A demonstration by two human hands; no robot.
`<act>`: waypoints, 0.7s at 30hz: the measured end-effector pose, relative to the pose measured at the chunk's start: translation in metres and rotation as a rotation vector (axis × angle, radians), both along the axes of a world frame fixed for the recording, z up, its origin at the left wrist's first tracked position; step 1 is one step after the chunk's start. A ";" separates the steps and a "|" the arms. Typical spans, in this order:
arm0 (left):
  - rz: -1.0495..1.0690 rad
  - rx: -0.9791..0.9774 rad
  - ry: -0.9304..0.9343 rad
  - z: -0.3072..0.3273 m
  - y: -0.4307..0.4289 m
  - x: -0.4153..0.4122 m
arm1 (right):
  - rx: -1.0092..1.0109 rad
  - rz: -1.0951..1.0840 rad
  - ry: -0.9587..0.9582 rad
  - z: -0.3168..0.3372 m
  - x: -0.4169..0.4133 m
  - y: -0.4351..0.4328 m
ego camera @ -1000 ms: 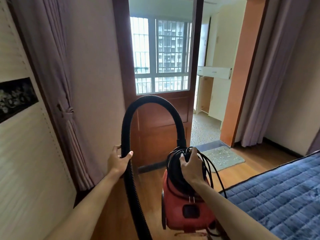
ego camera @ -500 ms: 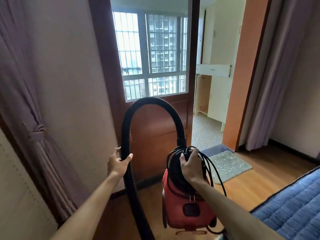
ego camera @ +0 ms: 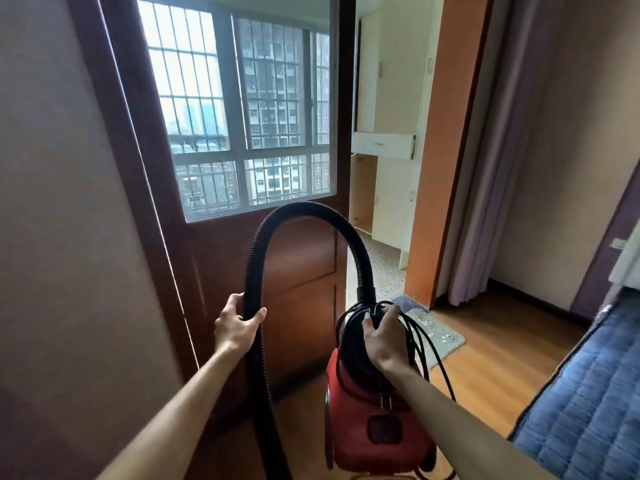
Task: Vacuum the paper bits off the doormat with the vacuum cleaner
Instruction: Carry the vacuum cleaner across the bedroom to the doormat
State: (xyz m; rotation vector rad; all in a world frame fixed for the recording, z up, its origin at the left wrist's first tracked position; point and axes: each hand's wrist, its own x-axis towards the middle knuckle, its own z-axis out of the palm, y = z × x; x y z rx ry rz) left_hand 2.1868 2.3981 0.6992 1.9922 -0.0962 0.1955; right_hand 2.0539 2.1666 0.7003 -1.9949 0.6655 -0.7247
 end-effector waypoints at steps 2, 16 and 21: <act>-0.053 0.010 -0.007 -0.003 -0.026 0.037 | 0.005 -0.046 0.006 -0.001 0.023 -0.020; -0.448 0.057 -0.037 0.000 -0.238 0.201 | -0.031 -0.469 0.015 0.006 0.120 -0.172; -0.522 0.062 -0.007 -0.013 -0.324 0.230 | -0.058 -0.555 0.018 0.001 0.126 -0.227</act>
